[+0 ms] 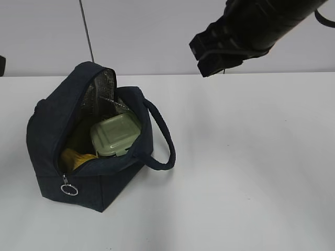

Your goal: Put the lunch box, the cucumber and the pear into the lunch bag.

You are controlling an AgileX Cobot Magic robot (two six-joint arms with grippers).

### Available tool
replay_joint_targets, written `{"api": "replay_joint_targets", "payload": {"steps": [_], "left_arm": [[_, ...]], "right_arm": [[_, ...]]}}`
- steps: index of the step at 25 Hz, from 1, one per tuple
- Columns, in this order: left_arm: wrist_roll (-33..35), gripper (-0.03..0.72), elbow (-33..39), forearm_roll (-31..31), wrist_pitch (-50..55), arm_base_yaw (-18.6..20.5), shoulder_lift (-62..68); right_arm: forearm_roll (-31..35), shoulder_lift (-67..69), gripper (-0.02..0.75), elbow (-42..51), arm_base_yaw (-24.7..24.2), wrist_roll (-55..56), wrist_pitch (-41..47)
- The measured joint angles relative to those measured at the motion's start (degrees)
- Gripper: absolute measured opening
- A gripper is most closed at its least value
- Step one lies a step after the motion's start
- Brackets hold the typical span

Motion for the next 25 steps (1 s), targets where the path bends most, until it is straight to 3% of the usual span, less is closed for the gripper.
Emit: {"api": "replay_joint_targets", "payload": {"steps": [5,10,19,25], "left_arm": [[0.56,0.427,8.47,-0.06,-5.79,0.00,-5.17],[1.17,0.421,12.80,-0.06,-8.95,0.00,-8.46],[1.23,0.410,13.29,-0.85,-9.56,0.00,-9.37],[1.23,0.392,13.35,-1.04,-8.98,0.00,-9.37]], "right_arm": [[0.22,-7.13,0.235,16.68,0.00,0.24,-19.09],[0.30,-10.26,0.235,27.98,0.00,0.24,-29.35],[1.79,-9.73,0.235,29.33,0.00,0.24,-38.84],[1.37,-8.93,0.235,29.47,0.00,0.24,-40.06]]}}
